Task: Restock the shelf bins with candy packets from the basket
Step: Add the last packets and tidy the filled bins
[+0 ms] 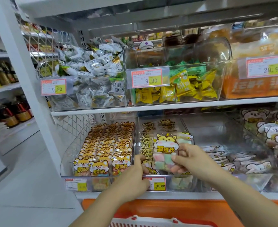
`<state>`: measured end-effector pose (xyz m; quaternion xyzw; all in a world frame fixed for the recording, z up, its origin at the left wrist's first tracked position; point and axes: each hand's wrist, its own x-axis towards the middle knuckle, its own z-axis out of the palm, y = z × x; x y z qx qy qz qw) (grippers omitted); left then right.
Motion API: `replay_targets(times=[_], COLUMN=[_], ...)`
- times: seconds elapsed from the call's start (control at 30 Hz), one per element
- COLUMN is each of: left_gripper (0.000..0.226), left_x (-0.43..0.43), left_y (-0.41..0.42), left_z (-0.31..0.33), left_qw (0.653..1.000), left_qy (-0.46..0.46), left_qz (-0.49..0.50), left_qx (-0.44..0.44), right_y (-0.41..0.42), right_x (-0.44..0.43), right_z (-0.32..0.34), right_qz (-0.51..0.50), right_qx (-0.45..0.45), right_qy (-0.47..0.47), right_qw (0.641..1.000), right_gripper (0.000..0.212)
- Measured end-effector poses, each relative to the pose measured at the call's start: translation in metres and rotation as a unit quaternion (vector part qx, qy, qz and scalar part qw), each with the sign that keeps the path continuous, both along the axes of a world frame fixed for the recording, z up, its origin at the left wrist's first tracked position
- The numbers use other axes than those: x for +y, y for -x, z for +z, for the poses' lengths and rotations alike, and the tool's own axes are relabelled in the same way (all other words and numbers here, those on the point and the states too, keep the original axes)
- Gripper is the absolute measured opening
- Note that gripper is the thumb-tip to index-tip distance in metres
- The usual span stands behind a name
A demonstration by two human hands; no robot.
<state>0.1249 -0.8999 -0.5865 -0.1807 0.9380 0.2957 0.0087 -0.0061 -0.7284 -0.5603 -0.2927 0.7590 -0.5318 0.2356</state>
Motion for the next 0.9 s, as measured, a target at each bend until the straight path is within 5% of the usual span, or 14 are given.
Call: replay_targets(times=[0.2, 0.37, 0.47, 0.77, 0.9], left_gripper=[0.08, 0.065, 0.036, 0.03, 0.021], left_x=[0.001, -0.009, -0.014, -0.018, -0.024], left_y=[-0.005, -0.006, -0.004, -0.006, -0.008], left_z=[0.007, -0.001, 0.0, -0.004, -0.007], left_qw=[1.0, 0.997, 0.996, 0.978, 0.992], left_qy=[0.003, -0.056, -0.013, 0.172, 0.078], left_qz=[0.001, 0.03, 0.038, 0.073, 0.049], left_qx=[-0.01, 0.036, 0.079, 0.096, 0.086], right_y=[-0.016, -0.021, -0.022, -0.033, -0.037], right_x=[-0.022, -0.031, -0.031, -0.038, -0.043], right_z=[-0.016, -0.025, -0.019, -0.01, -0.015], right_qz=[-0.001, 0.008, 0.021, 0.047, 0.091], right_qx=[0.036, 0.08, 0.087, 0.184, 0.236], right_qy=[-0.014, -0.068, -0.108, -0.224, -0.321], right_qw=[0.999, 0.994, 0.99, 0.956, 0.913], right_gripper=[0.015, 0.015, 0.021, 0.013, 0.05])
